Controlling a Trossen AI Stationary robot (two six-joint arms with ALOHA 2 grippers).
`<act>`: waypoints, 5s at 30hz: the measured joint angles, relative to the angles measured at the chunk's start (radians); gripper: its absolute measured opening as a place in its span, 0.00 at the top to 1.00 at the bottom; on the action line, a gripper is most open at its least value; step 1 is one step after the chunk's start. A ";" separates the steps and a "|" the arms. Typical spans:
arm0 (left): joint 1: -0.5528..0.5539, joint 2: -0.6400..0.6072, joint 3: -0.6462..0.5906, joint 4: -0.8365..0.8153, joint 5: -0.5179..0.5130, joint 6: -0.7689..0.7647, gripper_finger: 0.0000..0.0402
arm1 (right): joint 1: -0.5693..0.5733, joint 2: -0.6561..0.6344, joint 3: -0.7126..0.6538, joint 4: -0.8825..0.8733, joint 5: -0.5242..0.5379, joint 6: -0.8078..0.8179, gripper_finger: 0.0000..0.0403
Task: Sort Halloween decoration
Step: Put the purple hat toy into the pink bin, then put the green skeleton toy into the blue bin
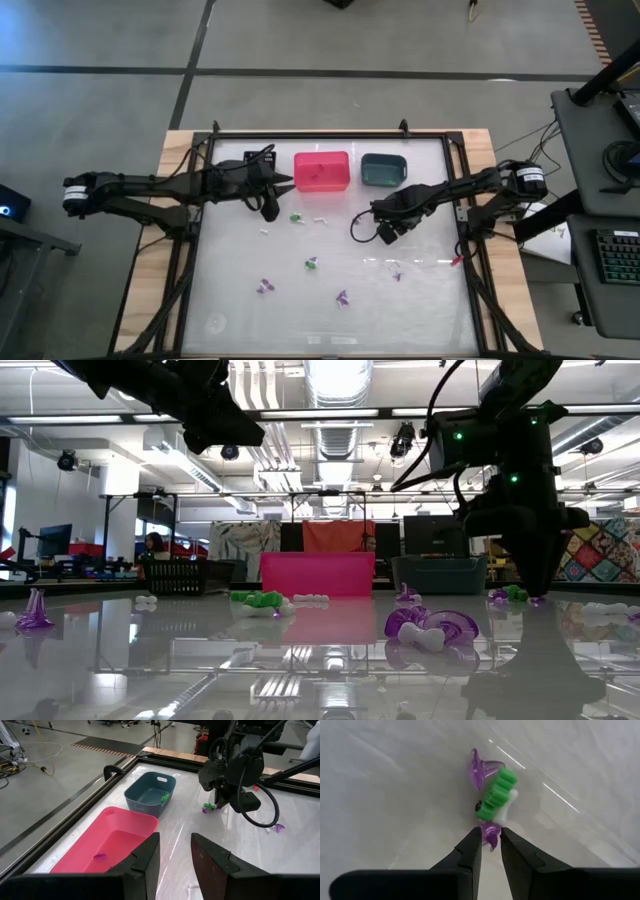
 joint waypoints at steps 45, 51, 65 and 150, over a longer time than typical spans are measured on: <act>0.000 0.000 0.000 0.002 0.000 -0.001 0.77 | -0.067 -0.128 0.158 0.669 0.045 -0.648 0.98; 0.000 0.000 0.000 0.002 0.000 0.028 0.77 | -0.207 -0.001 0.211 0.776 0.006 -0.710 0.98; 0.075 0.000 0.000 0.007 -0.199 0.219 0.77 | -0.445 0.453 0.819 0.174 -0.030 -0.881 0.98; -0.081 0.403 -0.231 0.240 0.040 0.134 0.68 | -0.082 -0.131 0.150 0.719 -0.037 -0.758 0.68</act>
